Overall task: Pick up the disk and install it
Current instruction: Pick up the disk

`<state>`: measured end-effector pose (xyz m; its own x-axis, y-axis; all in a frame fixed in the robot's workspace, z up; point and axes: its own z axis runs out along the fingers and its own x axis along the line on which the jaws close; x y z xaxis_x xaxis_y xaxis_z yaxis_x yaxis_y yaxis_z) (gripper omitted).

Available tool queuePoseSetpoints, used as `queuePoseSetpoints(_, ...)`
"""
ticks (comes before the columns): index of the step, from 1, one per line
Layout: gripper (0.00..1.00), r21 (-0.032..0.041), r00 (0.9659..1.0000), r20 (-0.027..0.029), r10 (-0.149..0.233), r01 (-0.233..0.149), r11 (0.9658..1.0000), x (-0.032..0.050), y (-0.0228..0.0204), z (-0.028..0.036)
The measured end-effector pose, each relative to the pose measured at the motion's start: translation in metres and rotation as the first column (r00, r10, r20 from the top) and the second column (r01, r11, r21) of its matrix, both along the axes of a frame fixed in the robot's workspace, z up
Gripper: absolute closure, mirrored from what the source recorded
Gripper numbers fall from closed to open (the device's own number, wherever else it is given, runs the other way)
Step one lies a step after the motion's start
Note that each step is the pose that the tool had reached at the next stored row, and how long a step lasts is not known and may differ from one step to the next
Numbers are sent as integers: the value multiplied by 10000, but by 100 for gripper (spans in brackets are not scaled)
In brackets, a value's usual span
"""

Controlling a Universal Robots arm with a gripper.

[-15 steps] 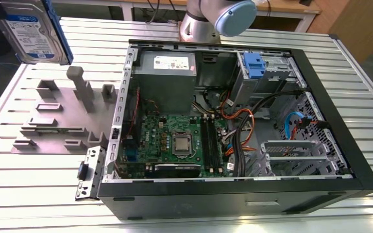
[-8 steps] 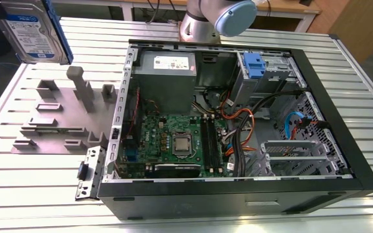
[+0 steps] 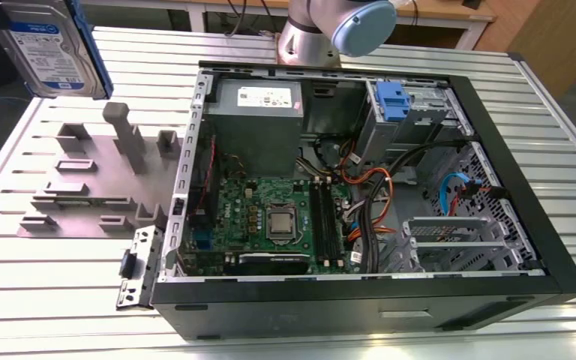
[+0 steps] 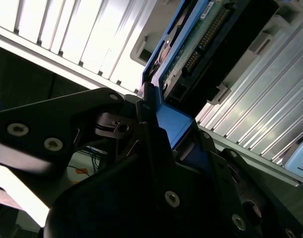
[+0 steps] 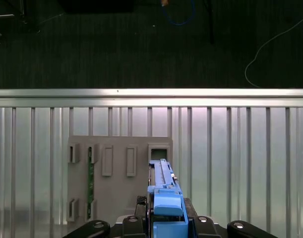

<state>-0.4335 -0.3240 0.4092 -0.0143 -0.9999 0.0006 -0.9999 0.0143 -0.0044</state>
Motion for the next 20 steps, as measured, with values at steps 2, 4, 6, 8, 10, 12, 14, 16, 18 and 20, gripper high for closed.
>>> queuePoseSetpoints(2,64,11,10000,-2,1,-1,10000,0,0,0)
queuePoseSetpoints(4,64,24,10000,-4,0,0,10000,0,0,0)
queuePoseSetpoints(6,64,35,10000,-6,0,0,10000,0,0,0)
queuePoseSetpoints(8,64,47,10000,-8,0,0,10000,0,0,0)
queuePoseSetpoints(10,64,59,10000,-9,0,0,10000,0,0,0)
queuePoseSetpoints(12,64,70,10000,-11,0,0,10000,0,-1,0)
queuePoseSetpoints(14,64,83,10000,-12,0,0,10000,0,-1,0)
queuePoseSetpoints(16,64,95,10000,-15,0,0,10000,0,-1,0)
queuePoseSetpoints(18,64,106,10000,-17,0,0,9999,0,-1,0)
queuePoseSetpoints(20,64,118,10000,-18,0,0,9999,0,-1,0)
